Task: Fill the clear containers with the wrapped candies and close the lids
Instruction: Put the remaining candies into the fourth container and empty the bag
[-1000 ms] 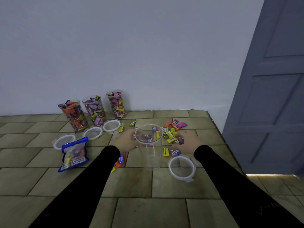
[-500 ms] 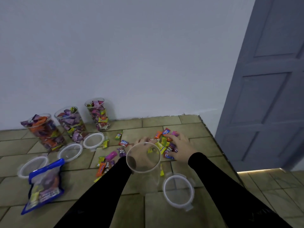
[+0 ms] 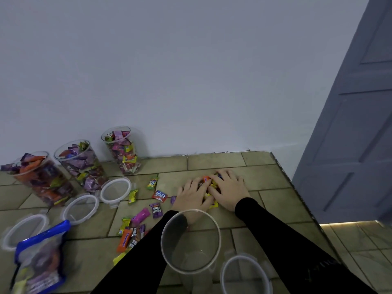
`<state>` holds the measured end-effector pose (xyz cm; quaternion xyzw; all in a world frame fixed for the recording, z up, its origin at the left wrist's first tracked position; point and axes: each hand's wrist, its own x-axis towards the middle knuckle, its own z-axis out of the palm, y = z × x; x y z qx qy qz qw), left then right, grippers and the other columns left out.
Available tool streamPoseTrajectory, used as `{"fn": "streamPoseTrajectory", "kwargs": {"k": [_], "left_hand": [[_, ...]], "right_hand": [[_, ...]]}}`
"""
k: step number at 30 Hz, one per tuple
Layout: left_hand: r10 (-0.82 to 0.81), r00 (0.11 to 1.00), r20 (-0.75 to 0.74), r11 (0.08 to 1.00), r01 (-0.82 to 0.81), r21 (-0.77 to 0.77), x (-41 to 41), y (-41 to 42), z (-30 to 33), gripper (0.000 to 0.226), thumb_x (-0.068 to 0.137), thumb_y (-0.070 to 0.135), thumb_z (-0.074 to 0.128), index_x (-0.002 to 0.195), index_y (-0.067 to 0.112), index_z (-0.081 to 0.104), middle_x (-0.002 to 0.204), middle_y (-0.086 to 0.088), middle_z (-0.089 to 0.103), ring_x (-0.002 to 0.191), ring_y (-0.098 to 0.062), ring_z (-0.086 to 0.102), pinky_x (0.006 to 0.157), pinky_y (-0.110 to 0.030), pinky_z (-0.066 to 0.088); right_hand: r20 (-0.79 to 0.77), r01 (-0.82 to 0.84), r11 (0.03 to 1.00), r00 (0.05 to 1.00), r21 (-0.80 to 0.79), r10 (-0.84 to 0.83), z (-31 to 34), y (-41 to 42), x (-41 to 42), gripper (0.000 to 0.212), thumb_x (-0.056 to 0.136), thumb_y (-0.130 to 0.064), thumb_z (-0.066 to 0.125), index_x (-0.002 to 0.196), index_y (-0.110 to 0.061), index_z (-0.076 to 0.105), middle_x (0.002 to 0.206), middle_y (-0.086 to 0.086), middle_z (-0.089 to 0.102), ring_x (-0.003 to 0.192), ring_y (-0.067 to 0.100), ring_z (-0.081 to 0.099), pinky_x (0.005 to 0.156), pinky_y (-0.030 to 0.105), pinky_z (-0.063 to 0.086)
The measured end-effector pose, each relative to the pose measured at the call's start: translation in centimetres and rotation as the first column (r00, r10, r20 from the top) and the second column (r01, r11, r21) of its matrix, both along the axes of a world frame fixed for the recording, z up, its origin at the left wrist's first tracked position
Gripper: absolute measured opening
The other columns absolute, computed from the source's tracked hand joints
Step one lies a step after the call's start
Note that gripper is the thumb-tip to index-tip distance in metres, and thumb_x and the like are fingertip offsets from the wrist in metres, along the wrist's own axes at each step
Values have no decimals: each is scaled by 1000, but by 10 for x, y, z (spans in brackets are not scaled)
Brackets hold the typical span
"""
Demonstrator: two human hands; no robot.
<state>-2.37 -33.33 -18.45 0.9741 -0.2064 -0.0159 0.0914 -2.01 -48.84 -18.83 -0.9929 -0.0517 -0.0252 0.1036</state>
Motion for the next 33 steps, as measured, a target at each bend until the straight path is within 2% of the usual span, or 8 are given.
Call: {"fn": "streamPoseTrajectory", "kwargs": {"k": [2,6,10,15,19,24,30,33], "left_hand": [[2,998,59,1000,0,-22,3,3,-2,74,83,62,11,146,29,32,145,3,36,130,-18,33,103,-33,30],[19,997,79,989,-8,-147,12,4,-4,45,97,46,41,134,22,46,127,-2,48,115,-19,42,96,-28,35],[44,999,32,982,-37,-187,16,1,3,29,99,34,46,121,17,51,118,-5,53,109,-21,50,87,-30,39],[35,999,-29,972,-41,-229,17,4,12,22,98,19,48,117,12,54,117,-8,56,110,-23,51,86,-27,33],[44,997,-69,944,-64,-324,17,14,15,17,94,15,53,110,14,59,111,-5,61,107,-23,55,86,-26,36],[96,994,-55,886,-111,-450,14,22,26,16,95,15,52,108,13,62,102,-5,66,95,-20,56,75,-20,32],[183,982,-39,822,-175,-541,8,31,38,17,95,13,53,107,13,65,107,-1,65,88,-16,56,77,-21,37],[262,960,-101,708,-262,-656,5,37,48,13,96,18,53,100,18,66,84,0,64,73,-20,60,73,-34,54]], "right_hand": [[89,24,999,996,23,-26,-4,3,4,70,78,-62,10,124,-31,53,133,0,49,121,26,42,94,42,34],[336,5,994,941,114,-43,-12,7,10,47,88,-51,32,86,-19,66,86,5,61,78,27,58,64,35,44],[411,25,992,909,121,-73,-10,9,11,39,85,-44,42,64,-20,65,55,2,56,48,24,55,43,25,31],[186,165,943,957,289,-225,4,7,8,39,94,-50,47,84,-19,68,71,3,66,70,24,61,55,29,30],[-35,254,712,951,655,-307,14,10,9,37,94,-51,47,74,-24,61,61,-3,54,68,22,55,60,29,39],[-49,219,534,948,817,-313,24,27,5,38,91,-49,54,63,-23,56,50,-8,51,57,16,61,66,41,57],[11,121,390,947,913,-320,57,47,-3,37,91,-45,57,64,-20,61,44,-10,43,49,25,53,48,28,39],[25,79,298,944,951,-329,76,52,-11,46,94,-43,55,56,-17,50,48,-4,34,44,14,39,46,23,35]]}}
